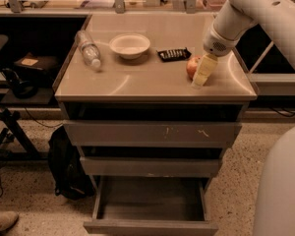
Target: Place apple into bottom drawer
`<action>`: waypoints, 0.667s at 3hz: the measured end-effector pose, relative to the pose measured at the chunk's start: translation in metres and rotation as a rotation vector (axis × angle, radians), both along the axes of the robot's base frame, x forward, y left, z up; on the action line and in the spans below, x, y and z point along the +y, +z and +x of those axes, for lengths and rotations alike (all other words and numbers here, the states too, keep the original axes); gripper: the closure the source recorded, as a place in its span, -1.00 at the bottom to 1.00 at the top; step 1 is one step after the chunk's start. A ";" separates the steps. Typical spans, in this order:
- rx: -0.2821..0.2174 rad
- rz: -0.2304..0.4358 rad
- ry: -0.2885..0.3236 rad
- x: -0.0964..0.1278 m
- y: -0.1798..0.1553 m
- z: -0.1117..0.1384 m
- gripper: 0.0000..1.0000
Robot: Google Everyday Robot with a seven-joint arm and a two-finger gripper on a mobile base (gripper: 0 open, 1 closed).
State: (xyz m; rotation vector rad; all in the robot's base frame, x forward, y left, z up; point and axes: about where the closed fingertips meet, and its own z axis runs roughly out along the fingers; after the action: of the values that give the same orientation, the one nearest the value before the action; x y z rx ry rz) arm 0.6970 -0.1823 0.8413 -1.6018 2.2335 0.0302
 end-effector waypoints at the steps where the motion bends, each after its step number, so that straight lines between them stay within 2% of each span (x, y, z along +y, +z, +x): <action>1: 0.000 0.000 0.000 0.000 0.000 0.000 -0.64; 2: 0.000 0.000 0.000 0.000 0.000 0.000 -0.17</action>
Offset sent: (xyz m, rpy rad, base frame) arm 0.0000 0.0000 -0.0002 0.0000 0.0002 0.0001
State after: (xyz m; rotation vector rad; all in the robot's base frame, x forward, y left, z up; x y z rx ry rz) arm 0.6970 -0.1823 0.8411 -1.6020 2.2337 0.0305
